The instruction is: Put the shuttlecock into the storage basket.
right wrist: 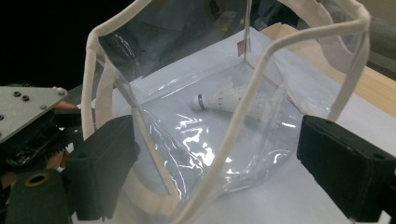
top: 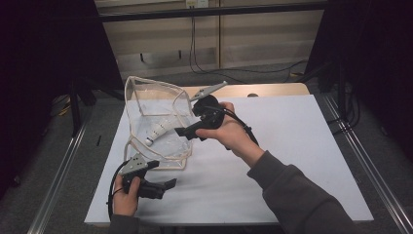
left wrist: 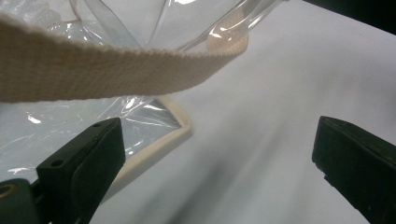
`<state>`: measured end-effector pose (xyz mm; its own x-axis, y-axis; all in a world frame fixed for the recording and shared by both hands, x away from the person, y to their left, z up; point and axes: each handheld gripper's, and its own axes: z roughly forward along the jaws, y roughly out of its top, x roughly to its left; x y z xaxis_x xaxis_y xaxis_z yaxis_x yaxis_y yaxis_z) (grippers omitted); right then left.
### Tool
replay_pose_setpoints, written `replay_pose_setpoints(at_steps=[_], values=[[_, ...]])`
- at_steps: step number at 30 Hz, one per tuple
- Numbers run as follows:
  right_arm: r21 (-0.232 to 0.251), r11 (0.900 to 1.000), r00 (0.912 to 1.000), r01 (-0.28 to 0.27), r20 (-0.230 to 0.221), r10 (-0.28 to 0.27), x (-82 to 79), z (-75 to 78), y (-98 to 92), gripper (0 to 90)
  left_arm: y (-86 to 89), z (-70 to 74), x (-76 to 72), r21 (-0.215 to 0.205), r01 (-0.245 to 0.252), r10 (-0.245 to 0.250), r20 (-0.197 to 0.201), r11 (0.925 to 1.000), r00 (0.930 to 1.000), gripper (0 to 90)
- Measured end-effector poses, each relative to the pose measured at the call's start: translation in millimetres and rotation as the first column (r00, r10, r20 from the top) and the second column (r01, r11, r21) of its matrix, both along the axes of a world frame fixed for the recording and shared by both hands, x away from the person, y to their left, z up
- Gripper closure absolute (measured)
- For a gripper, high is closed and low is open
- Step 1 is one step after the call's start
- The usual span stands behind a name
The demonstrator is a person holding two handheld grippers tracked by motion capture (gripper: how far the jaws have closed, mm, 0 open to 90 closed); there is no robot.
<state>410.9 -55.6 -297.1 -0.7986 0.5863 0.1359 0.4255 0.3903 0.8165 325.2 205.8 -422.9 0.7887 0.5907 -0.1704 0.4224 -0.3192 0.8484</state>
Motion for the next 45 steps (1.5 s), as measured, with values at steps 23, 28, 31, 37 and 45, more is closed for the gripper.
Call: replay_pose_setpoints(at_steps=[23, 28, 31, 37, 45], values=[[0.024, 1.000, 1.0000, -0.005, -0.006, 0.005, -17.8, -34.8, -58.2, 7.2, -0.7, 0.2, 0.2, 0.004, -0.002, 0.002, 0.000, 1.0000, 1.0000, 2.8], [0.029, 1.000, 0.9998, 0.005, -0.017, -0.005, -21.0, -47.5, -72.5, 6.7, -1.2, 0.2, 0.3, -0.001, -0.003, 0.003, 0.001, 1.0000, 1.0000, 2.8], [0.035, 0.999, 0.9998, 0.013, -0.018, -0.013, -22.4, -53.2, -80.7, 6.5, -1.2, 0.3, 0.4, 0.004, -0.003, 0.003, 0.000, 1.0000, 1.0000, 2.8], [0.031, 0.999, 0.9988, 0.044, -0.022, -0.043, -24.3, -65.9, -98.1, 6.0, -1.9, -0.1, 1.1, 0.005, 0.000, 0.000, -0.002, 1.0000, 1.0000, 2.8], [0.051, 0.997, 0.9980, 0.058, -0.027, -0.057, -27.7, -76.6, -115.1, 5.4, -1.8, 0.1, 0.9, 0.001, -0.005, 0.005, -0.001, 1.0000, 1.0000, 2.8]])
